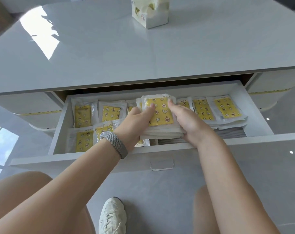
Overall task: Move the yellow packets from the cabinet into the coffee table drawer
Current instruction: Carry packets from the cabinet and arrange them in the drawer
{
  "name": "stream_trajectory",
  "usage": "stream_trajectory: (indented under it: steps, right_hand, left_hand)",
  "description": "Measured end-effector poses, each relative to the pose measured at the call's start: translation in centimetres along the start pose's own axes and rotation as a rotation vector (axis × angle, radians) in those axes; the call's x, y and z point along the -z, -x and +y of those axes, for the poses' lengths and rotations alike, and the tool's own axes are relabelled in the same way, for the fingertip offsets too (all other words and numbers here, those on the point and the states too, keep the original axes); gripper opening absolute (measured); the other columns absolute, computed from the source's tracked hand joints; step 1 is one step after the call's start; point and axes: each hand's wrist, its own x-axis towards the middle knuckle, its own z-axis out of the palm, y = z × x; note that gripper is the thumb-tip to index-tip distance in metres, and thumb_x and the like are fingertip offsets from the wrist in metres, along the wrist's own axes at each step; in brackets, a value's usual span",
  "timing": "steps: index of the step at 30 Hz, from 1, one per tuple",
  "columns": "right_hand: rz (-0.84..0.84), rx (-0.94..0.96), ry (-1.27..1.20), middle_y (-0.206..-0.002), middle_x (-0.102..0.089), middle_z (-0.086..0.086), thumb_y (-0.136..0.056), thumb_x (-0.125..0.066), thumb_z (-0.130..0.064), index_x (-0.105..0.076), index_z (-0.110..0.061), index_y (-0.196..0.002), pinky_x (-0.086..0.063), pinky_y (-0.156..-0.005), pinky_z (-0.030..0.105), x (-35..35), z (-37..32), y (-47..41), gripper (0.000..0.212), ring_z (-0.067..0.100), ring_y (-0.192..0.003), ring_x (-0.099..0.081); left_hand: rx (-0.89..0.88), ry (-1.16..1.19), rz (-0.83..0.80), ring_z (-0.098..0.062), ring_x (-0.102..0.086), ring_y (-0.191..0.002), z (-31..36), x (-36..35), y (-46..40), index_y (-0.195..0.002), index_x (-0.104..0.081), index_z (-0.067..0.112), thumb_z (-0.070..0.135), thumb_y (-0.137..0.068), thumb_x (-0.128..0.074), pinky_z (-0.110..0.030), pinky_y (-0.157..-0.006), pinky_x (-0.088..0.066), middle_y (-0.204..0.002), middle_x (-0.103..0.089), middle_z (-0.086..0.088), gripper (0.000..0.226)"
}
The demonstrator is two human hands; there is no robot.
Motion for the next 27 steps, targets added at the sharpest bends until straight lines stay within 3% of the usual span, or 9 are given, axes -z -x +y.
stream_trajectory:
  steps: [1, 3, 5, 7, 15, 18, 20, 24, 27]
  right_hand:
    - [0.001, 0.01, -0.028, -0.146, -0.05, 0.0, -0.072, -0.062, -0.074, -0.038, -0.023, -0.147, -0.036, -0.112, 0.05, 0.1, 0.1, -0.2, 0.094, 0.021, -0.134, -0.047]
    - [0.026, 0.035, -0.067, -0.135, -0.06, 0.001, -0.096, -0.051, -0.049, -0.045, -0.018, -0.142, -0.047, -0.104, 0.044, 0.2, 0.1, -0.2, 0.055, 0.018, -0.123, -0.057]
    - [0.053, 0.065, -0.043, -0.113, -0.071, 0.001, -0.105, -0.04, -0.025, -0.054, -0.016, -0.132, -0.058, -0.076, 0.029, 0.7, 0.6, -0.5, 0.031, 0.013, -0.099, -0.069]
    - [0.052, 0.11, -0.041, -0.108, -0.072, 0.002, -0.106, -0.037, -0.017, -0.056, -0.017, -0.13, -0.056, -0.068, 0.026, 0.8, 0.7, -0.5, 0.03, 0.014, -0.094, -0.07]
    - [0.01, 0.175, 0.046, -0.122, -0.068, -0.008, -0.102, -0.047, -0.017, -0.047, -0.031, -0.137, -0.047, -0.102, 0.046, 1.1, 0.7, -0.3, 0.038, 0.014, -0.113, -0.065]
    - [-0.016, 0.224, 0.055, -0.125, -0.065, -0.014, -0.097, -0.058, -0.029, -0.042, -0.035, -0.142, -0.045, -0.105, 0.043, 0.9, 0.7, 0.0, 0.047, 0.008, -0.114, -0.063]
    - [0.015, 0.292, 0.053, -0.126, -0.066, -0.008, -0.092, -0.066, -0.029, -0.045, -0.032, -0.14, -0.048, -0.103, 0.042, 0.8, 0.7, 0.2, 0.053, 0.011, -0.114, -0.064]
    - [0.032, 0.345, -0.039, -0.122, -0.068, 0.004, -0.08, -0.073, -0.021, -0.05, -0.02, -0.137, -0.052, -0.097, 0.046, 0.9, 0.7, 0.4, 0.062, 0.021, -0.112, -0.066]
    - [0.034, 0.37, 0.004, -0.121, -0.069, 0.005, -0.078, -0.072, -0.027, -0.052, -0.016, -0.134, -0.051, -0.098, 0.047, 0.7, 0.7, 0.7, 0.06, 0.022, -0.112, -0.066]
  left_hand:
    - [0.025, 0.044, -0.021, -0.016, -0.072, -0.086, -0.1, 0.3, -0.3, -0.119, -0.052, 0.011, 0.046, -0.092, -0.059, -0.033, -0.072, -0.061, -0.11, -0.069, -0.007, 0.045]
    - [0.063, 0.106, -0.074, -0.012, -0.071, -0.065, -0.1, 0.5, -0.6, -0.116, -0.055, 0.009, 0.032, -0.097, -0.056, -0.026, -0.052, -0.057, -0.094, -0.072, -0.005, 0.03]
    - [0.058, 0.133, -0.126, -0.014, -0.072, -0.067, 0.3, 0.3, -0.9, -0.115, -0.06, 0.006, 0.028, -0.099, -0.054, -0.028, -0.056, -0.06, -0.092, -0.074, -0.005, 0.028]
    - [0.039, 0.149, -0.148, -0.016, -0.073, -0.075, 0.6, -0.2, -1.2, -0.118, -0.061, 0.006, 0.025, -0.1, -0.052, -0.03, -0.066, -0.061, -0.096, -0.075, -0.006, 0.028]
    - [-0.019, 0.136, -0.163, -0.016, -0.064, -0.109, -0.1, -1.4, -1.7, -0.133, -0.033, 0.022, 0.037, -0.097, -0.055, -0.039, -0.094, -0.054, -0.122, -0.06, 0.001, 0.045]
    - [-0.047, 0.102, -0.165, -0.022, -0.055, -0.123, -0.1, -1.2, -1.7, -0.141, -0.027, 0.031, 0.059, -0.077, -0.059, -0.045, -0.103, -0.047, -0.137, -0.053, 0.001, 0.077]
    - [-0.066, 0.083, -0.169, -0.024, -0.052, -0.125, -0.2, -1.1, -1.8, -0.143, -0.027, 0.032, 0.06, -0.069, -0.057, -0.046, -0.105, -0.044, -0.139, -0.051, 0.001, 0.085]
    - [-0.067, 0.172, -0.162, -0.027, -0.065, -0.111, 0.6, -0.5, -2.0, -0.141, -0.033, 0.017, 0.035, -0.095, -0.057, -0.049, -0.094, -0.053, -0.129, -0.06, -0.009, 0.054]
    - [-0.073, 0.224, -0.132, -0.03, -0.068, -0.105, 1.3, -0.5, -2.3, -0.14, -0.036, 0.014, 0.026, -0.1, -0.051, -0.054, -0.088, -0.055, -0.125, -0.063, -0.014, 0.045]
